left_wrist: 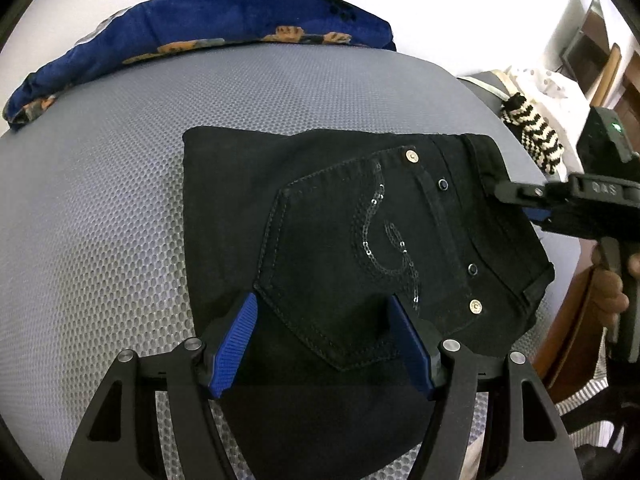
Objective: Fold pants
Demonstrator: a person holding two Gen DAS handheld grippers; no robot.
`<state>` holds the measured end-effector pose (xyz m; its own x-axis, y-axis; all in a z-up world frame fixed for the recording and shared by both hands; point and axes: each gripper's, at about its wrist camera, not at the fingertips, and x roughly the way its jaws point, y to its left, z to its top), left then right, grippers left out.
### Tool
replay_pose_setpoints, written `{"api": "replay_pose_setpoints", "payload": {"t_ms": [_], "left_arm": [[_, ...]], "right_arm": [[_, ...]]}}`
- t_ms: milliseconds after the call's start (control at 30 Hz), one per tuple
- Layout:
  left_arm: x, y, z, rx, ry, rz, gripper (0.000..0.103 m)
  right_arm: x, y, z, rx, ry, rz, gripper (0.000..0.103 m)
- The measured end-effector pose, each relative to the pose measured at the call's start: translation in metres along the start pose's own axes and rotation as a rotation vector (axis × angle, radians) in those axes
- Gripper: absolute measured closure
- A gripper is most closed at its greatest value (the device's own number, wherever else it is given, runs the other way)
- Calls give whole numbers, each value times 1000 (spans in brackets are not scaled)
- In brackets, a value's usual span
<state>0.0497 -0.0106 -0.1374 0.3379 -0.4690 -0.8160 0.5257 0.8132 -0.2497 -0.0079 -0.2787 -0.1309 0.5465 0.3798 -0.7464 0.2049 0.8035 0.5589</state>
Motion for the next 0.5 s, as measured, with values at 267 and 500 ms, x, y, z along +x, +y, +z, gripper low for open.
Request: {"api": "replay_pose_setpoints", "payload": {"t_ms": [267, 500], "left_arm": [[-4, -3, -6, -1, 5, 13, 35], [-11, -4, -13, -11, 1, 5, 35]], "right_arm": [[-15, 8, -27, -27, 31, -21, 71], [-13, 15, -41, -41, 48, -10, 72]]}}
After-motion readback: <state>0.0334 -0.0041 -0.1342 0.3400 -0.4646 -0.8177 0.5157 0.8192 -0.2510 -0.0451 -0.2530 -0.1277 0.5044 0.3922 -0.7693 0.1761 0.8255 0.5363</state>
